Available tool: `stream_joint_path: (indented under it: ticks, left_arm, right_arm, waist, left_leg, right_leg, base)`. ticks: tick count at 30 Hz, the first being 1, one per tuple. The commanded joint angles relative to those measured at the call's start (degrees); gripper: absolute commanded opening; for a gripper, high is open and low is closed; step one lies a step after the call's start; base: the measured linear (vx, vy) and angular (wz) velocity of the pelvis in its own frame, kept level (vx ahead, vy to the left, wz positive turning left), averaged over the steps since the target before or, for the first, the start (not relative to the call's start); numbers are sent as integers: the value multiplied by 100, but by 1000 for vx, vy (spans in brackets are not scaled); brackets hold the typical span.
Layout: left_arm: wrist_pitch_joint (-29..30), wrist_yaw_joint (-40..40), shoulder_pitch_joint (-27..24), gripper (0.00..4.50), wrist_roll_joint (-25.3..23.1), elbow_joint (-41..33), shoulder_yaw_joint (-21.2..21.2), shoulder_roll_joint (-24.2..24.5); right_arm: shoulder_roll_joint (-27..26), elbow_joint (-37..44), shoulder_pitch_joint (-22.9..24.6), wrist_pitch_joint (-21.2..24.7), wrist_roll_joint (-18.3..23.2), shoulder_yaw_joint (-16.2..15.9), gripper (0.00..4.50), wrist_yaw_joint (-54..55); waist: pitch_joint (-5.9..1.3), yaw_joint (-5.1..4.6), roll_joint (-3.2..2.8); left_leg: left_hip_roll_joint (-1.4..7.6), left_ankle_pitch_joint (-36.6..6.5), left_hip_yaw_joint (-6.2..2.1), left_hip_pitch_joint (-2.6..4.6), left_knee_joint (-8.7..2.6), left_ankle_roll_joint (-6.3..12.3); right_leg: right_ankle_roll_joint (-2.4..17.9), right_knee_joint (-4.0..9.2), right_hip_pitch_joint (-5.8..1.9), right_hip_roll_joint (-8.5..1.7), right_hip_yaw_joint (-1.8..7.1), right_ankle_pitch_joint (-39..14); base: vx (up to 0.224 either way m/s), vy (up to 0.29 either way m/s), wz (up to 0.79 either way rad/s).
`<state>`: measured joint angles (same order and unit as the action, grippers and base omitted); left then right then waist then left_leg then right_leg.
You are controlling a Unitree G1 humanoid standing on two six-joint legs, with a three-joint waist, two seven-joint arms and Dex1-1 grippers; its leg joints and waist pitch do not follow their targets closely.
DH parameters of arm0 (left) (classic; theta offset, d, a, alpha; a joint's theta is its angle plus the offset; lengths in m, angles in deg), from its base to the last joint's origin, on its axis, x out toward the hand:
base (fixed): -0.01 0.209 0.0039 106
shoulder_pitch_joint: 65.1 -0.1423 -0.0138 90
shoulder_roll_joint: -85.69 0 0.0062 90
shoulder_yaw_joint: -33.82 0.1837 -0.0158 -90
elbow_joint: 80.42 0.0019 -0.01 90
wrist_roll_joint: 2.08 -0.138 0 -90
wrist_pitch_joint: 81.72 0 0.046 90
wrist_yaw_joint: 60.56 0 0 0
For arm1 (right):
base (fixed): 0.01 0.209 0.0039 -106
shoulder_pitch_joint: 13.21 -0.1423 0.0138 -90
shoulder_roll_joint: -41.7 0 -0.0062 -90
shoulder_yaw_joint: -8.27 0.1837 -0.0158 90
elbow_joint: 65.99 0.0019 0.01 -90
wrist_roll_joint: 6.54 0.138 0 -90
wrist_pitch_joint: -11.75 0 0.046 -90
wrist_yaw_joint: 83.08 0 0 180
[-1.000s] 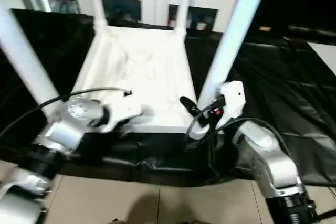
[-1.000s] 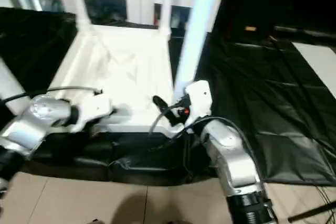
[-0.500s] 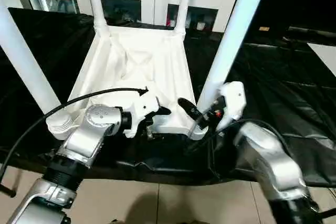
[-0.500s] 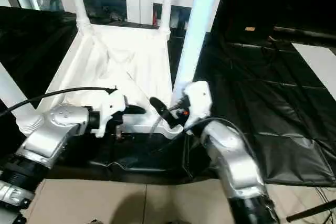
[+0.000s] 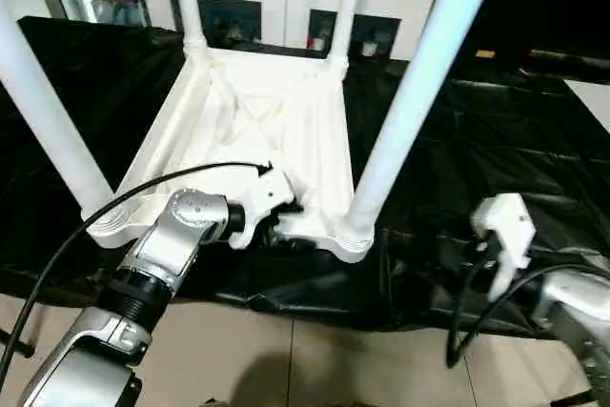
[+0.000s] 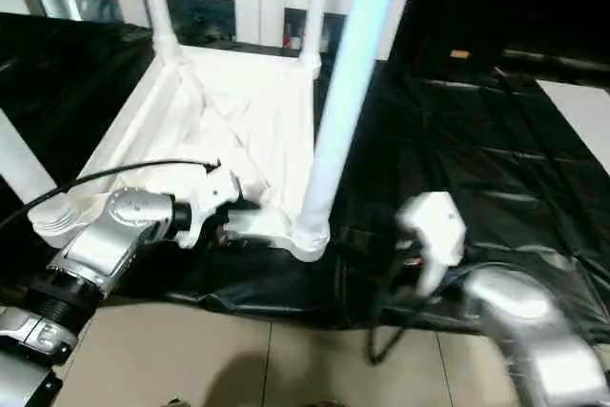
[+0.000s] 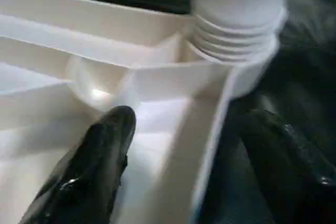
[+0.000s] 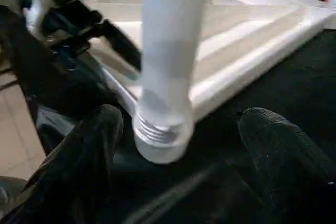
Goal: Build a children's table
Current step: Rotate table base
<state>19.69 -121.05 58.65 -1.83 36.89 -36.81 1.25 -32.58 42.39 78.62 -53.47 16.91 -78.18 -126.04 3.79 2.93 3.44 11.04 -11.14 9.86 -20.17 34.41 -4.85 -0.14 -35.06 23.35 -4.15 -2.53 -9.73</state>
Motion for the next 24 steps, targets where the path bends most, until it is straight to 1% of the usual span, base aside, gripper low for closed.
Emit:
stream_joint_path:
  ticks: [1,3,4,6,7,8,9,11,12,13,14,16,17,18,20,21,24]
  left_arm:
    - [-77,-314,5,333,-37,-113,153,121]
    - [-94,-317,55,325,-97,-50,179,160]
    - [-108,-329,72,318,-110,-19,189,167]
    - [-144,-367,101,292,-129,43,200,171]
    - [-176,-369,140,289,-148,122,200,159]
    - [-176,-369,140,284,-148,122,200,159]
    - [-242,-316,227,277,-201,309,195,121]
    - [-288,-280,297,268,-235,456,201,93]
    - [-293,-253,343,257,-253,547,204,74]
    - [-293,-249,355,247,-258,571,208,70]
    - [-299,-251,366,237,-267,599,216,67]
    - [-275,-251,377,225,-293,625,228,67]
    - [-270,-250,380,218,-311,636,237,72]
    - [-263,-231,384,204,-317,658,229,69]
    - [-283,-229,397,204,-330,709,216,58]
    - [-287,-234,399,188,-343,726,218,56]
    - [-342,-198,428,165,-392,826,214,46]
  right_arm:
    - [78,-77,-65,3,15,231,389,82]
    - [61,-154,-95,21,61,285,389,133]
    - [71,-156,-90,26,84,285,389,128]
    - [102,-112,-54,49,96,251,389,91]
    - [136,-71,-13,52,51,180,389,41]
    - [136,-71,-13,52,51,180,389,41]
    - [187,-19,66,76,-29,56,389,-50]
    - [260,30,139,118,-70,-66,389,-151]
    - [335,49,196,147,-128,-175,389,-210]
    - [364,51,217,152,-157,-215,389,-227]
    - [420,29,252,119,-260,-299,389,-244]
    - [470,-40,284,24,-413,-386,389,-207]
    - [459,-77,289,-21,-460,-393,389,-161]
    - [396,-109,276,-52,-445,-357,389,-98]
    - [351,-104,249,-47,-410,-341,389,-56]
    - [327,-95,232,-28,-387,-339,389,-24]
    - [316,-83,227,-37,-406,-390,389,-13]
  waist:
    - [-379,26,-43]
    - [-373,16,-46]
    - [-370,18,-46]
    - [-368,19,-51]
    - [-372,22,-52]
    - [-372,25,-52]
    - [-378,34,-53]
    - [-381,46,-57]
    - [-389,58,-56]
    - [-386,58,-53]
    - [-385,57,-49]
    - [-389,61,-56]
    - [-388,55,-64]
    - [-384,54,-59]
    - [-381,50,-62]
    - [-378,49,-58]
    - [-378,47,-59]
  left_leg:
    - [163,-1523,-54,-3,-434,156]
    - [164,-1600,-52,17,-430,133]
    - [167,-1613,-53,20,-430,130]
    - [172,-1633,-58,14,-436,132]
    - [175,-1626,-61,14,-438,126]
    - [171,-1616,-61,7,-440,130]
    - [171,-1588,-55,7,-435,145]
    - [171,-1583,-56,14,-436,157]
    - [173,-1524,-57,5,-432,165]
    - [175,-1496,-59,-6,-435,164]
    - [179,-1482,-64,-16,-440,157]
    - [178,-1471,-58,-13,-433,162]
    - [180,-1475,-60,-17,-437,161]
    - [178,-1523,-54,-3,-431,160]
    - [167,-1559,-54,-6,-430,171]
    - [167,-1578,-57,-8,-433,179]
    - [172,-1603,-63,-8,-437,174]
  right_leg:
    - [824,532,-262,-332,218,-2198]
    - [799,548,-236,-326,209,-2374]
    - [800,549,-231,-327,210,-2381]
    - [789,553,-233,-325,205,-2385]
    - [793,547,-237,-329,204,-2362]
    - [792,548,-240,-322,201,-2343]
    - [823,538,-239,-320,207,-2212]
    - [835,534,-248,-324,208,-2143]
    - [852,527,-260,-323,210,-2037]
    - [864,519,-269,-327,213,-1992]
    - [878,511,-276,-333,212,-1972]
    - [926,507,-277,-341,217,-1922]
    - [933,503,-274,-337,214,-1939]
    - [921,517,-259,-340,215,-2018]
    - [875,534,-260,-339,210,-2165]
    - [845,544,-257,-338,208,-2238]
    - [789,553,-253,-339,204,-2363]
  base:
    - [0,0,0]
    - [0,0,0]
    - [0,0,0]
    - [0,0,0]
    - [0,0,0]
    - [0,0,0]
    - [0,0,0]
    - [0,0,0]
    - [0,0,0]
    - [0,0,0]
    - [0,0,0]
    - [0,0,0]
    - [0,0,0]
    - [0,0,0]
    - [0,0,0]
    - [0,0,0]
    - [0,0,0]
